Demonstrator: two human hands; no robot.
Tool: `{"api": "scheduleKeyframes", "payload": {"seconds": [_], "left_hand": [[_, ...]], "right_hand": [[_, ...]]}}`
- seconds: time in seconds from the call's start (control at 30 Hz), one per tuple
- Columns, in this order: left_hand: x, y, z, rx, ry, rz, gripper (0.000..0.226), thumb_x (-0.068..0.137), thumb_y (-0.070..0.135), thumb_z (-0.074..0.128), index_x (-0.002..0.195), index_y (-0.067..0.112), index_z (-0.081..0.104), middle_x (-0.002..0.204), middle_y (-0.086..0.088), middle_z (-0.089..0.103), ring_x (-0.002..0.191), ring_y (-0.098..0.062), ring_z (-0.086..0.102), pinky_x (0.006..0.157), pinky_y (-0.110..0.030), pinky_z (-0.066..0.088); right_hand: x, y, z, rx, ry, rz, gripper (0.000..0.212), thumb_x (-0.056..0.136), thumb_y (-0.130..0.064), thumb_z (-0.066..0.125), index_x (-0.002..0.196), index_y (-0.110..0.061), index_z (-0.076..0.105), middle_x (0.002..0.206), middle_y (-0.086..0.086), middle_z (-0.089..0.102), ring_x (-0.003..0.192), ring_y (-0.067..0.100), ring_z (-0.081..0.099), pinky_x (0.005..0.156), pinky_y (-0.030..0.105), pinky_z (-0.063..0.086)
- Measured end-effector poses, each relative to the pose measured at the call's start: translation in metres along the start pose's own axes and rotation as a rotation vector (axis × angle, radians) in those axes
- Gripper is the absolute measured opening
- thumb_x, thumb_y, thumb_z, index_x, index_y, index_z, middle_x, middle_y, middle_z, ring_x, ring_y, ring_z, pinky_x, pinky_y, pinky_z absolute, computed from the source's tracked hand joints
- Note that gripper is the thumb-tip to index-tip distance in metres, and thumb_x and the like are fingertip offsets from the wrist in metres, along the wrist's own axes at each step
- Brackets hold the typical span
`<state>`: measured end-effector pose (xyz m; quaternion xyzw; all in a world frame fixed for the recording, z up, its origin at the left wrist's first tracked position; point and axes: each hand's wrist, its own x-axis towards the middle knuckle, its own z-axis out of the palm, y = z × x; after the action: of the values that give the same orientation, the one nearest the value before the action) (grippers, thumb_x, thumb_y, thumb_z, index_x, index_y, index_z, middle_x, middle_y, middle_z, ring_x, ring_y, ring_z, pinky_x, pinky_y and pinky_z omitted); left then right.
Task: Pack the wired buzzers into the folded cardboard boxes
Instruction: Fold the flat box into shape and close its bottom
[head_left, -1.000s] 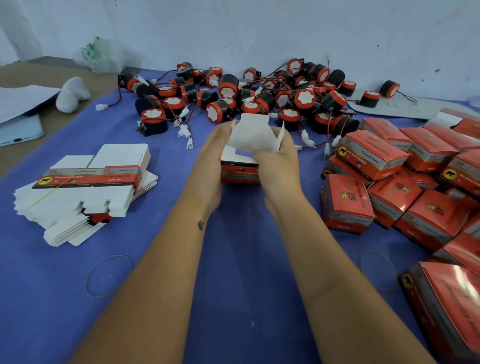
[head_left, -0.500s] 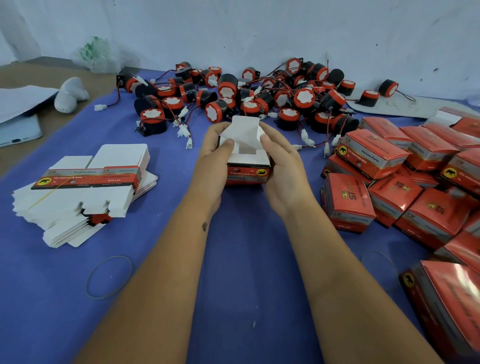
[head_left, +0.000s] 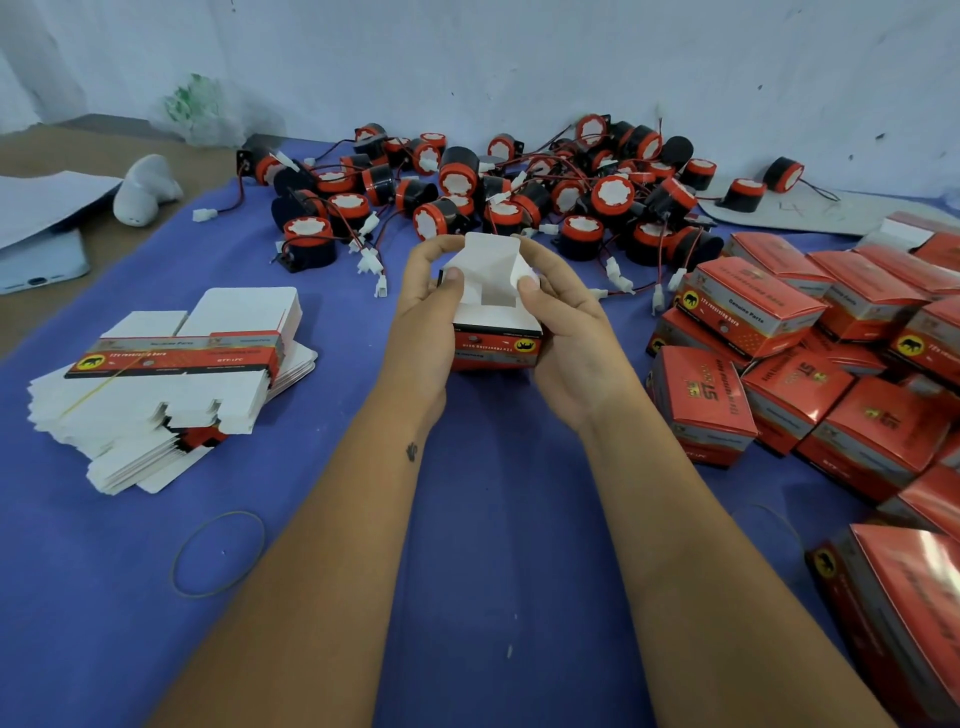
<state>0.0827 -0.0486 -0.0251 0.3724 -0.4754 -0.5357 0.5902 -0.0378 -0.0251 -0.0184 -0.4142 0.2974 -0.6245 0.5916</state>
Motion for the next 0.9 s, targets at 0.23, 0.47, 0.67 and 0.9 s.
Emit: {"api": "scheduleKeyframes", "payload": {"seconds": [0.23,0.47,0.67,0.9], "left_hand": [[0.001,0.000,0.000,0.004,0.016,-0.007,0.039,0.104,0.019,0.042,0.094,0.050,0.062,0.094,0.016,0.073,0.080,-0.007,0.071,0.058,-0.024,0.055],[-0.002,-0.001,-0.005,-0.048,0.012,-0.007,0.023,0.092,0.033,0.049,0.081,0.032,0.069,0.090,0.004,0.071,0.083,-0.014,0.067,0.062,-0.029,0.054],[-0.001,-0.003,-0.010,0.055,-0.079,0.022,0.028,0.083,0.016,0.054,0.099,0.034,0.068,0.092,0.007,0.069,0.077,-0.008,0.068,0.060,-0.023,0.053],[0.002,-0.004,-0.011,0.160,-0.010,0.081,0.040,0.090,-0.001,0.061,0.109,0.034,0.066,0.100,0.008,0.067,0.089,-0.006,0.065,0.071,-0.021,0.053]], "right_hand": [[0.004,0.004,0.000,-0.100,0.037,0.028,0.042,0.097,0.005,0.042,0.127,-0.022,0.056,0.132,0.007,0.060,0.117,0.029,0.059,0.094,0.045,0.052],[0.003,0.007,0.004,-0.037,0.116,0.000,0.025,0.090,-0.007,0.045,0.091,-0.013,0.069,0.097,0.006,0.069,0.093,0.025,0.064,0.069,0.037,0.057],[0.003,0.011,0.006,-0.236,0.148,-0.055,0.021,0.089,0.000,0.054,0.092,-0.019,0.063,0.101,0.012,0.060,0.085,0.023,0.062,0.063,0.032,0.054],[0.004,0.008,0.004,-0.436,0.244,-0.099,0.036,0.086,0.005,0.058,0.102,-0.027,0.064,0.105,0.002,0.066,0.094,0.019,0.066,0.077,0.035,0.059]]}}
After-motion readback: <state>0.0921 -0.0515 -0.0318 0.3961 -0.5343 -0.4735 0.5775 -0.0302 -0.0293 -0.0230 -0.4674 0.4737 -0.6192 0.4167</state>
